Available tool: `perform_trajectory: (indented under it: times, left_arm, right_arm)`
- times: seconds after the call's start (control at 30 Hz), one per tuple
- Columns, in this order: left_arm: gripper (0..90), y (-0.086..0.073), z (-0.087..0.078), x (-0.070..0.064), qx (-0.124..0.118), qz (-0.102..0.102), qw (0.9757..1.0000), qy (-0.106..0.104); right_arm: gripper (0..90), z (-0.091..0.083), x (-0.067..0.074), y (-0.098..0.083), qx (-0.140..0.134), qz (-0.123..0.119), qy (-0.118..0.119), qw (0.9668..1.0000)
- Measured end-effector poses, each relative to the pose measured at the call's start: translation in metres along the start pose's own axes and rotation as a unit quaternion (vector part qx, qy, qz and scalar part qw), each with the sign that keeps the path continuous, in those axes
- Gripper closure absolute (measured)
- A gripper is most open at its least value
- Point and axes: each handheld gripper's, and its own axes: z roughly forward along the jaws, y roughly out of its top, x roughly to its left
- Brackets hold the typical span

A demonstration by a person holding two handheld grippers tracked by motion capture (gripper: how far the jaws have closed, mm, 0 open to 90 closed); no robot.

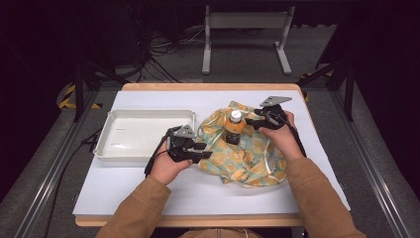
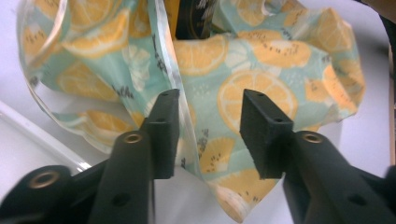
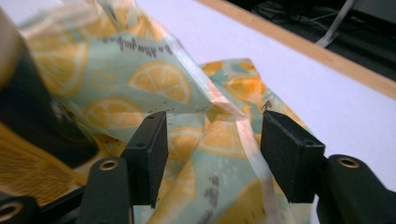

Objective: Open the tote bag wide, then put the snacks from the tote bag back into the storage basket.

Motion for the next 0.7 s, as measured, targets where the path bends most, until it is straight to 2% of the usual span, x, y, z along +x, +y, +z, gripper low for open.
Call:
perform_trajectory:
  times: [0.07, 0.1, 0.23, 0.27, 0.47, 0.57, 0.63, 0.7]
  left_arm:
    - [54.4, 0.003, -0.004, -0.001, -0.009, -0.001, 1.0, -0.003]
    - [53.1, 0.006, -0.007, -0.002, -0.017, 0.003, 0.9998, -0.006]
    - [51.4, 0.011, -0.01, -0.005, -0.024, 0.014, 0.9996, -0.009]
    - [50.9, 0.011, -0.01, -0.005, -0.024, 0.014, 0.9996, -0.009]
    - [49.2, 0.02, -0.013, -0.006, -0.033, 0.022, 0.9991, -0.013]
    - [48.5, 0.026, -0.014, -0.005, -0.038, 0.026, 0.9989, -0.012]
    - [47.6, 0.032, -0.015, -0.006, -0.039, 0.029, 0.9987, -0.01]
    - [45.6, 0.037, -0.015, -0.005, -0.047, 0.034, 0.9983, -0.01]
  right_arm:
    - [41.0, -0.005, 0.0, 0.001, -0.009, 0.003, 0.0, 1.0]
    - [40.1, -0.016, 0.0, 0.001, -0.023, 0.008, 0.001, 0.9997]
    - [39.7, -0.04, -0.001, -0.001, -0.048, 0.014, -0.003, 0.9987]
    - [39.7, -0.04, -0.001, -0.001, -0.048, 0.014, -0.003, 0.9987]
    - [39.5, -0.073, -0.003, -0.013, -0.086, 0.056, 0.031, 0.9942]
    - [39.5, -0.084, -0.001, -0.018, -0.091, 0.053, 0.028, 0.9941]
    - [39.5, -0.091, 0.001, -0.021, -0.096, 0.063, 0.031, 0.9929]
    - [39.1, -0.097, 0.004, -0.02, -0.097, 0.06, 0.036, 0.9928]
